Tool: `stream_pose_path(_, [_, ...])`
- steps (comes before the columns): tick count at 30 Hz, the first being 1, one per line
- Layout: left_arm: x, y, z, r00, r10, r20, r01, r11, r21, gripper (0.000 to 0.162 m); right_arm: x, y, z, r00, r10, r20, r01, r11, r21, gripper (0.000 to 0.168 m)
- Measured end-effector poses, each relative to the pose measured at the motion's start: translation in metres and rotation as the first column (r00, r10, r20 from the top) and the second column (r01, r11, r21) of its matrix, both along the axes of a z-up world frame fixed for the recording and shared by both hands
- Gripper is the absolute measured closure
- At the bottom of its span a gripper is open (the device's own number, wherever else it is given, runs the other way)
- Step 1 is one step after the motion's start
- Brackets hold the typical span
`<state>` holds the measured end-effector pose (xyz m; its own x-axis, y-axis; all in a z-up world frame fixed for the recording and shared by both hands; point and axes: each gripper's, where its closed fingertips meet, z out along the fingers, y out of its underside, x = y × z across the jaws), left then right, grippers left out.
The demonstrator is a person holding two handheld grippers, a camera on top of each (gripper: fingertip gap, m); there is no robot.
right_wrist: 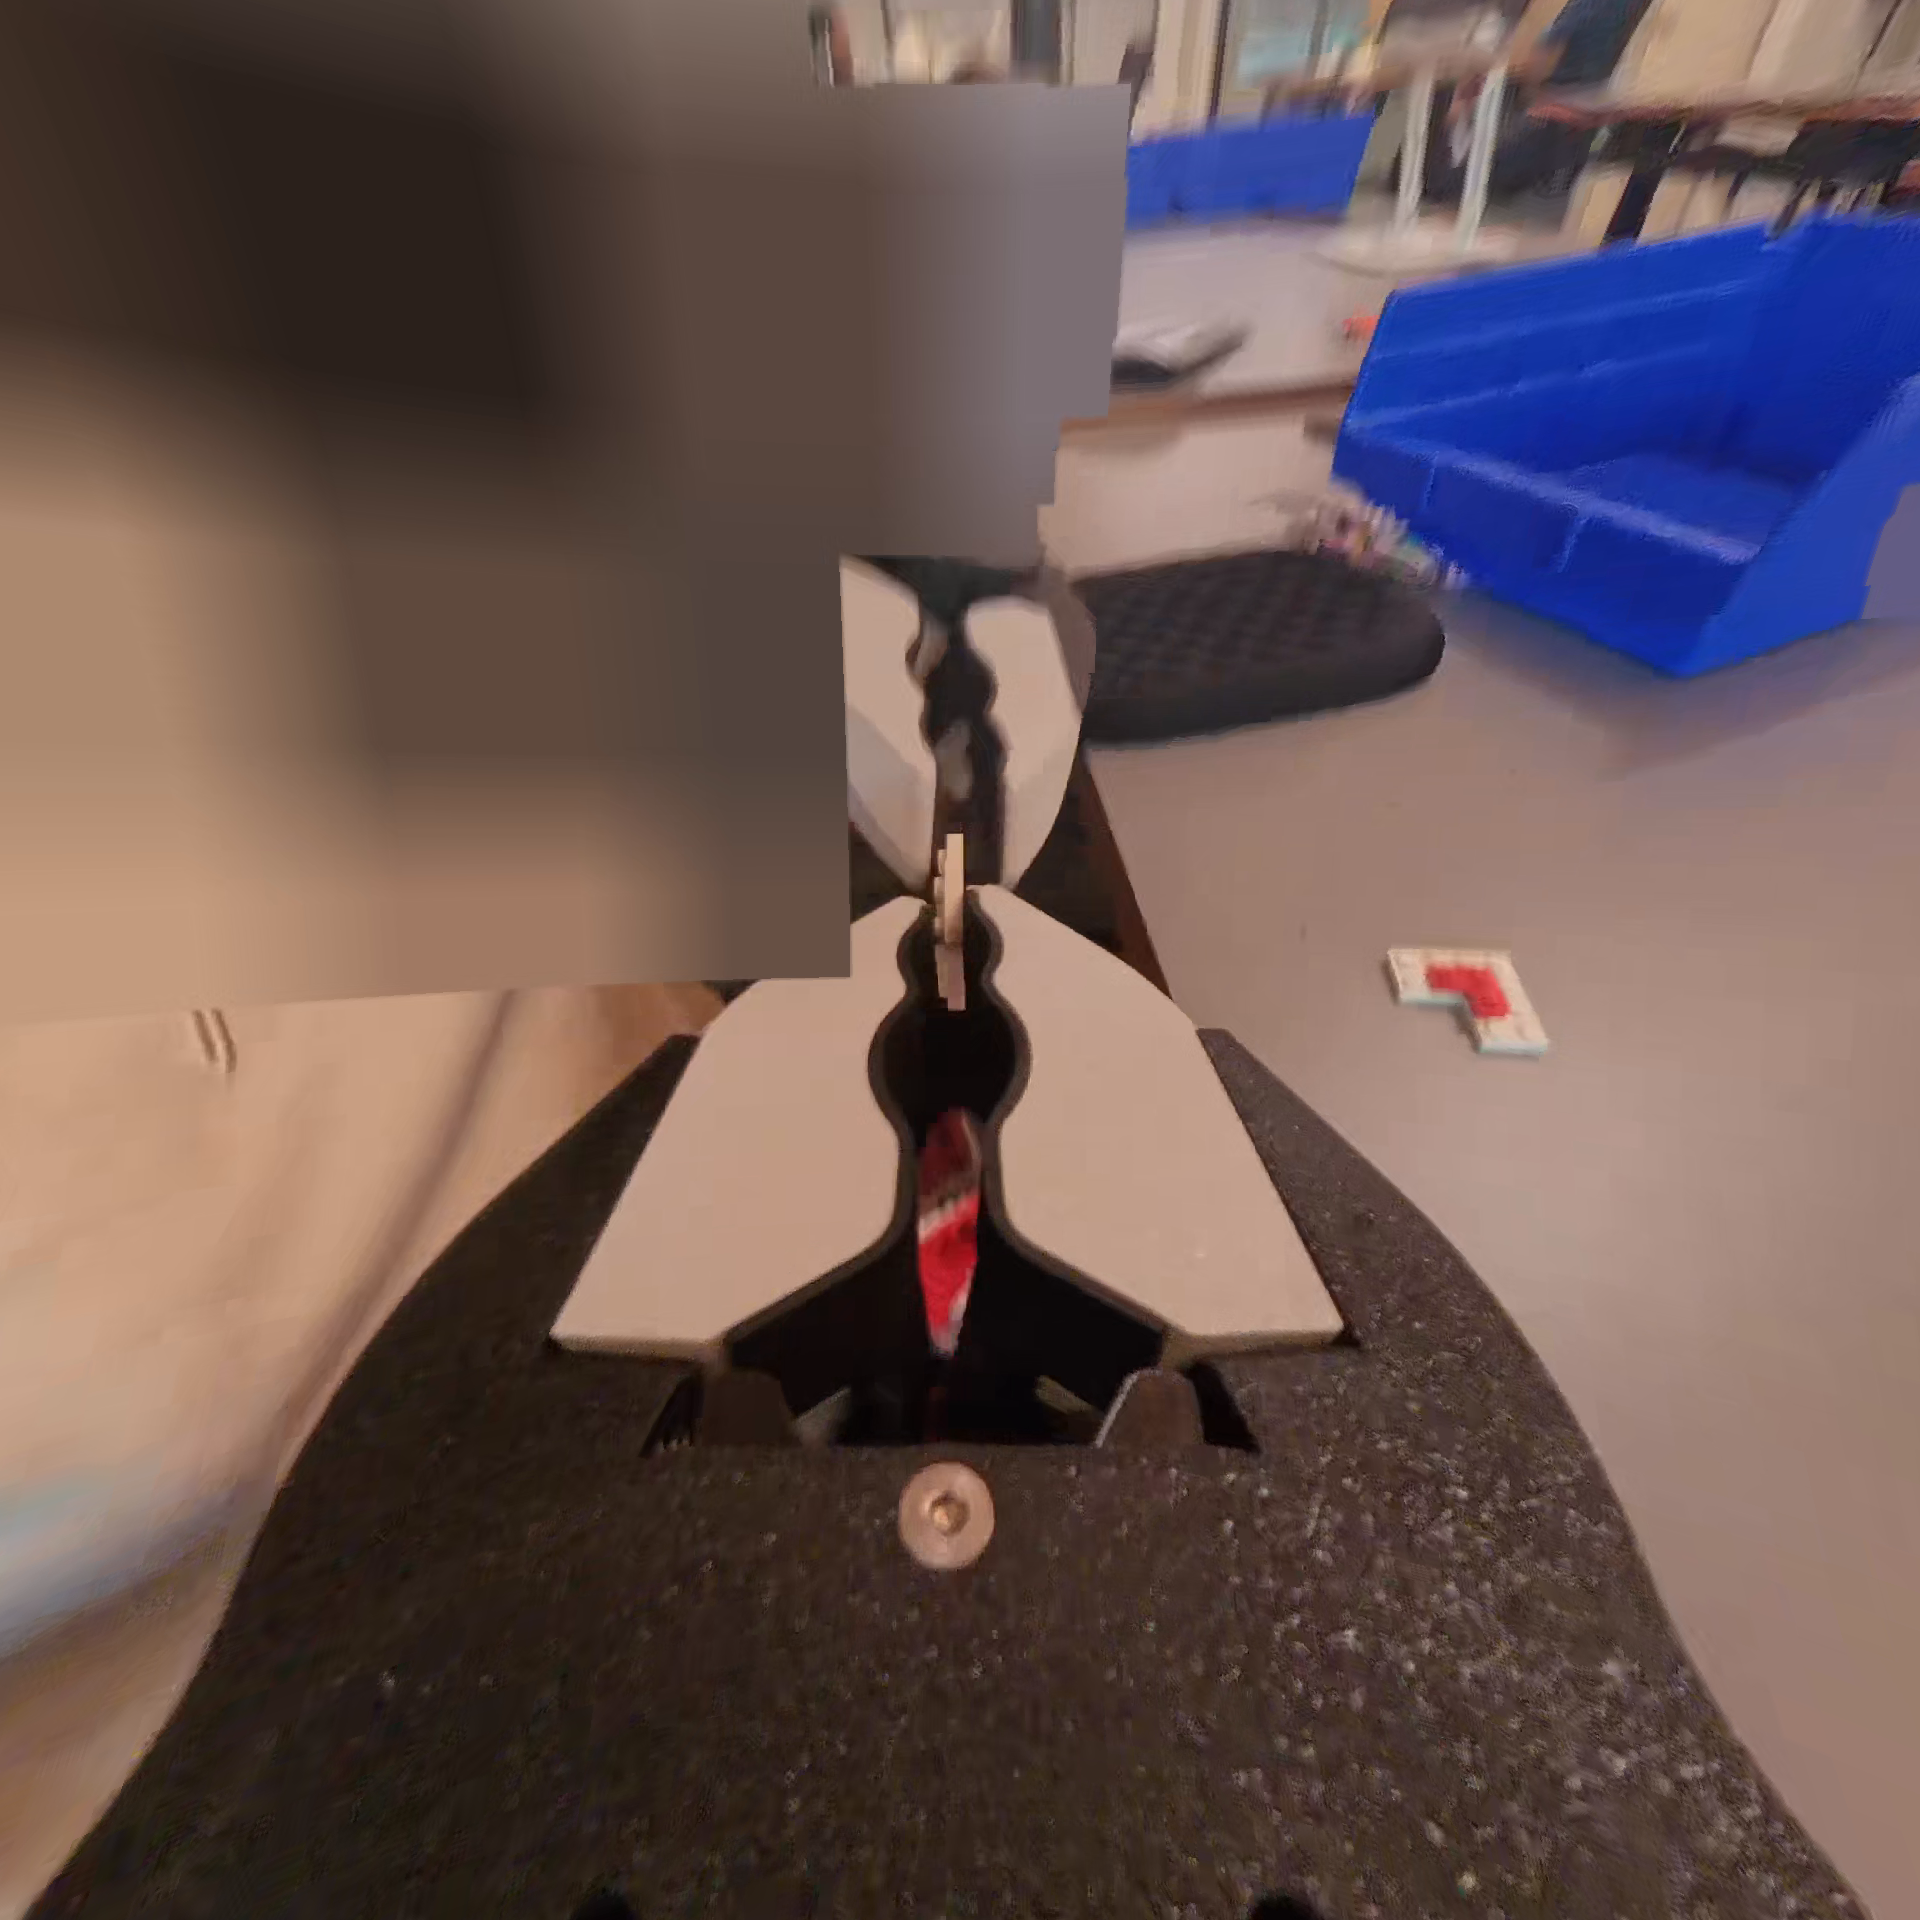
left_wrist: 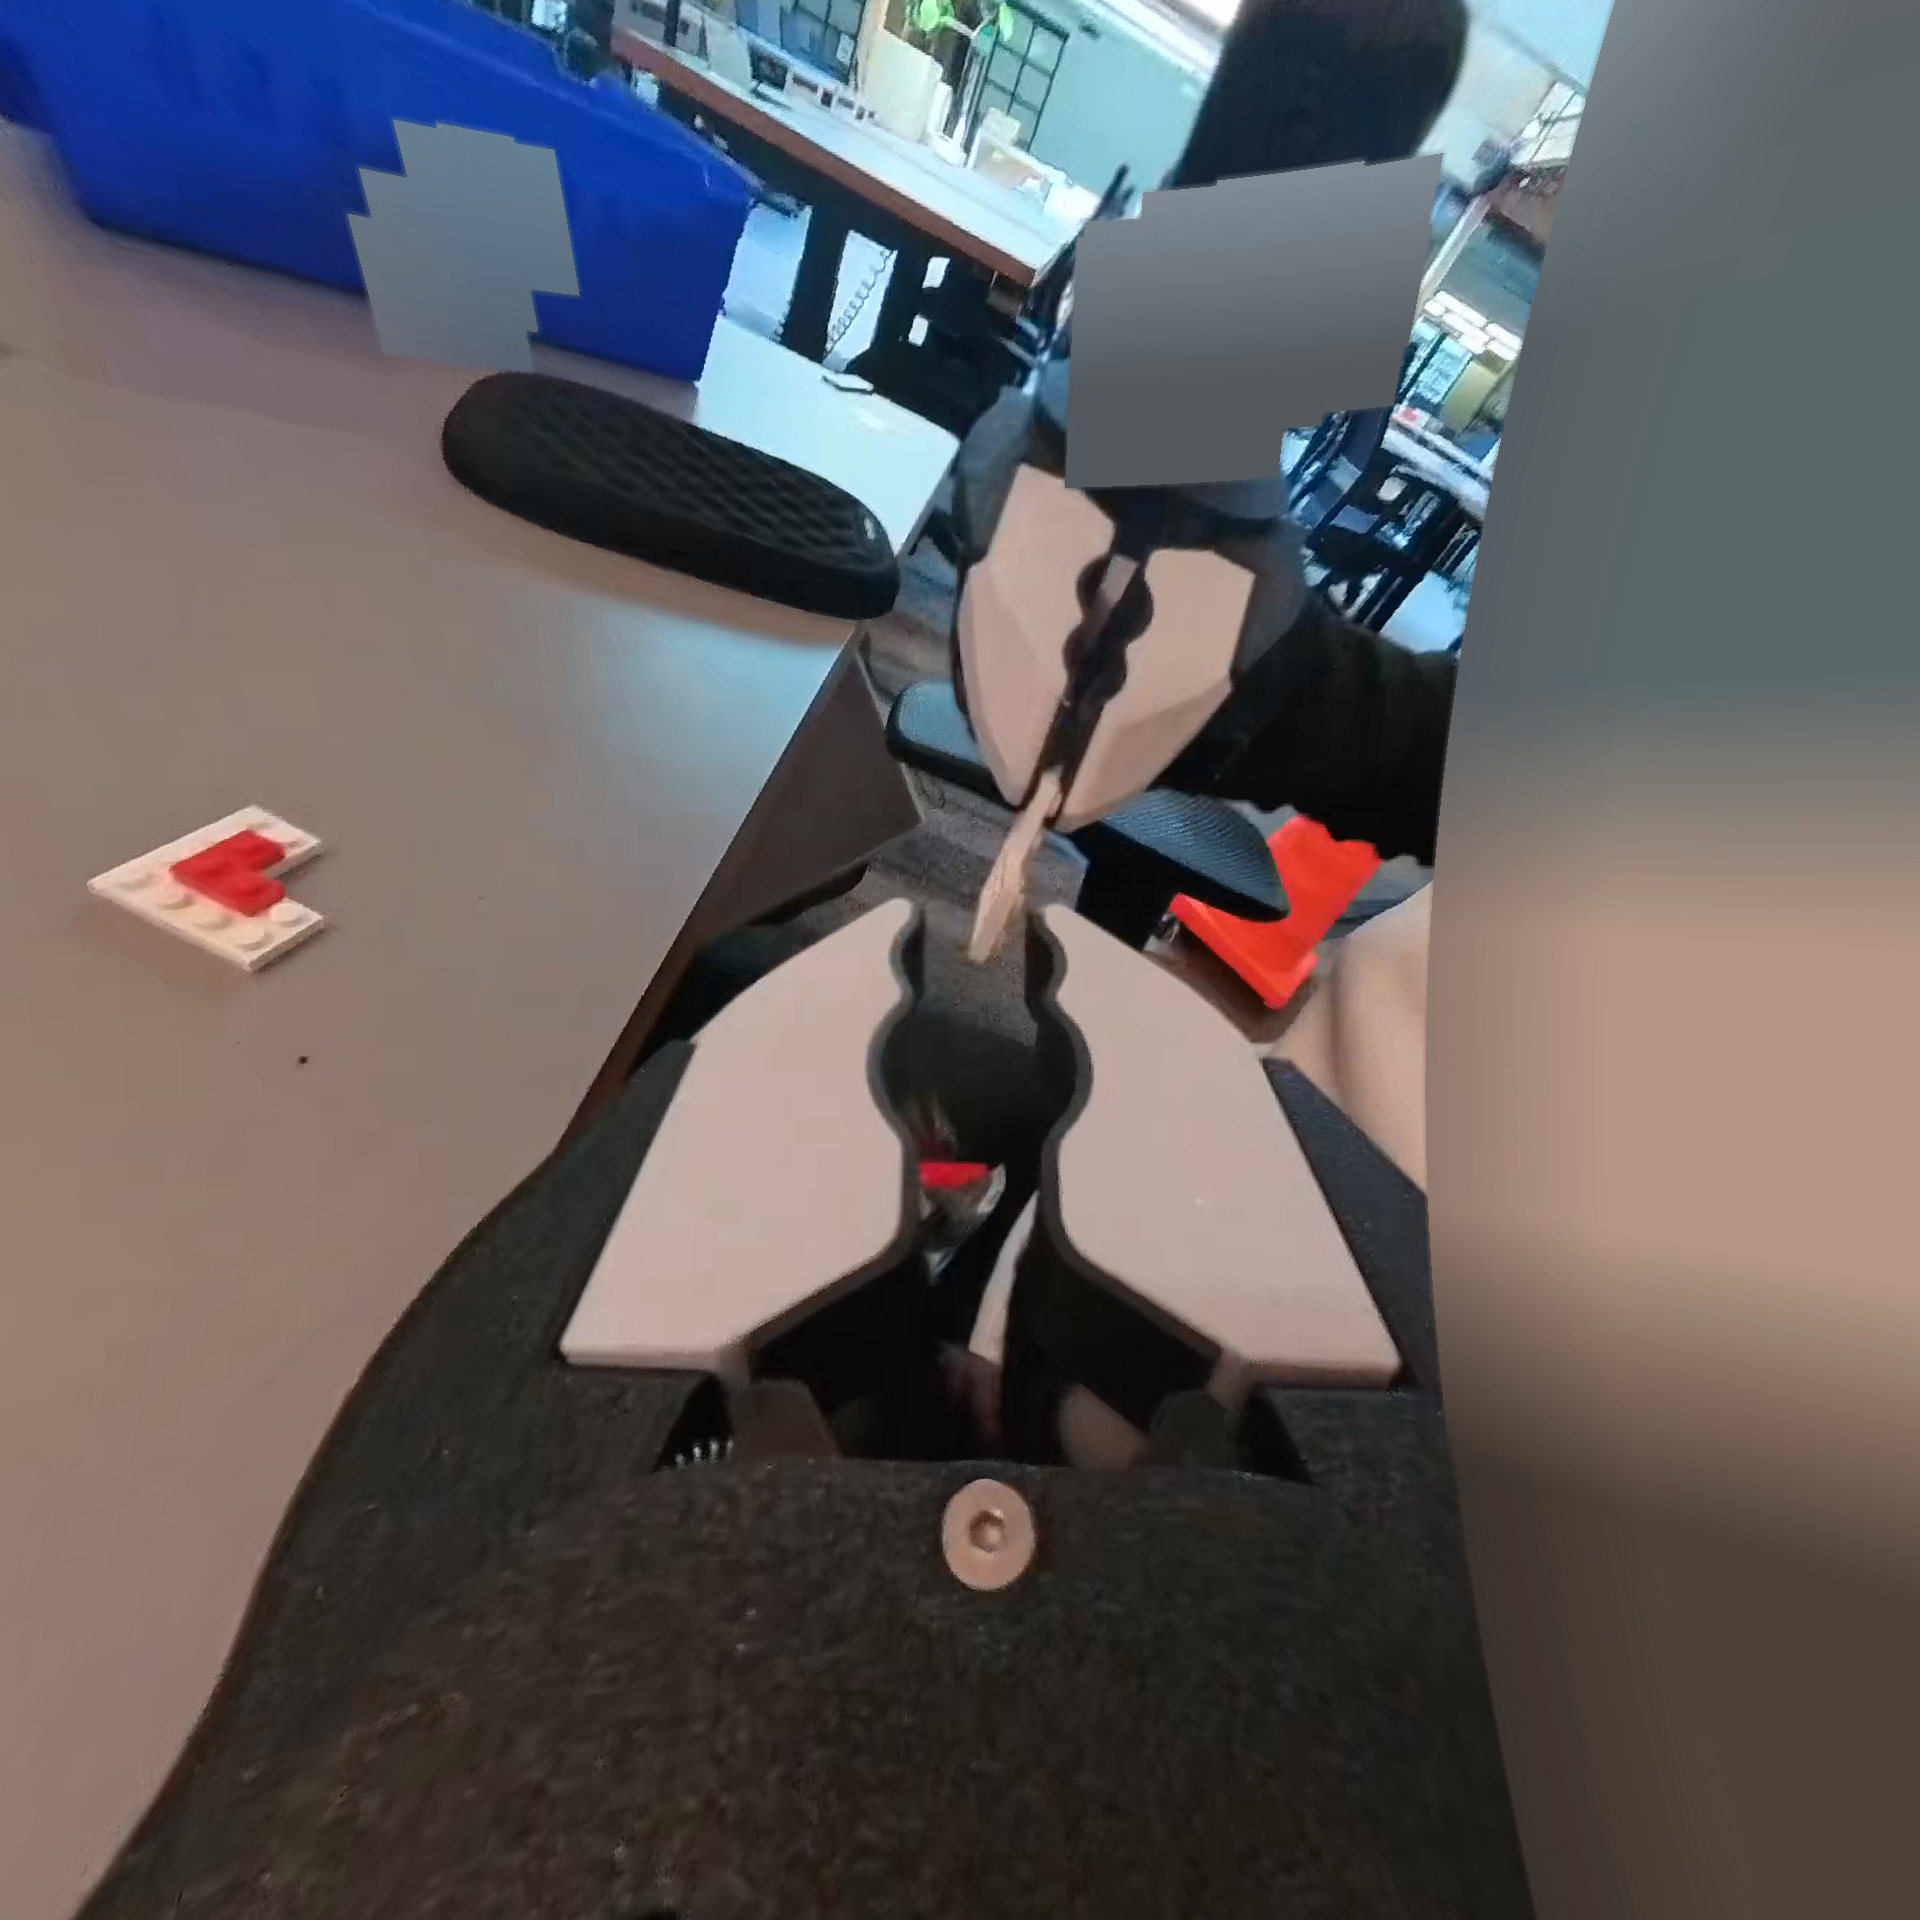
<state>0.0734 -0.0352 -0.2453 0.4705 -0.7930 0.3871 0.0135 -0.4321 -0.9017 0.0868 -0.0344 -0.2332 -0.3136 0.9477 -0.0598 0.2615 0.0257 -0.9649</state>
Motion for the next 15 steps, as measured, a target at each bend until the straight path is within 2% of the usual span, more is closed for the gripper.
stream_pose_path(1, [-0.006,0.0,-0.006,0.999,0.023,-0.042,-0.023,1.0,-0.007,0.138,0.006,-0.001,-0.014,0.996,0.013,0.091,-0.018,0.998,0.059,0.164])
stream_pose_path(4, [-0.024,-0.007,-0.033,0.971,0.072,-0.228,-0.071,0.997,0.013,0.137,0.03,-0.005,-0.075,0.899,0.003,0.438,-0.094,0.978,0.185,0.163])
stream_pose_path(5, [-0.028,-0.01,-0.044,0.953,0.081,-0.292,-0.082,0.997,0.01,0.139,0.031,-0.003,-0.089,0.87,-0.035,0.492,-0.081,0.974,0.213,0.163])
stream_pose_path(8, [-0.019,-0.024,-0.07,0.916,0.028,-0.401,-0.041,0.999,-0.025,0.141,0.012,-0.003,-0.104,0.875,-0.085,0.477,-0.016,0.979,0.204,0.163])
stream_pose_path(9, [-0.015,-0.029,-0.076,0.907,0.005,-0.422,-0.018,0.999,-0.026,0.142,0.006,-0.004,-0.108,0.868,-0.091,0.488,-0.002,0.982,0.187,0.157])
stream_pose_path(10, [-0.012,-0.033,-0.081,0.895,-0.003,-0.445,-0.005,1.0,-0.018,0.143,0.006,-0.001,-0.115,0.841,-0.104,0.53,-0.004,0.98,0.199,0.138])
stream_pose_path(11, [-0.012,-0.034,-0.085,0.884,0.003,-0.467,-0.004,1.0,-0.001,0.143,0.008,0.002,-0.119,0.82,-0.116,0.561,-0.019,0.973,0.229,0.126])
stream_pose_path(13, [-0.013,-0.036,-0.088,0.874,0.02,-0.485,-0.008,1.0,0.028,0.144,0.013,0.0,-0.11,0.844,-0.087,0.529,-0.069,0.961,0.269,0.13])
stream_pose_path(15, [-0.013,-0.036,-0.088,0.883,0.029,-0.469,-0.017,0.999,0.032,0.145,0.019,-0.017,-0.099,0.875,0.003,0.484,-0.152,0.951,0.268,0.148])
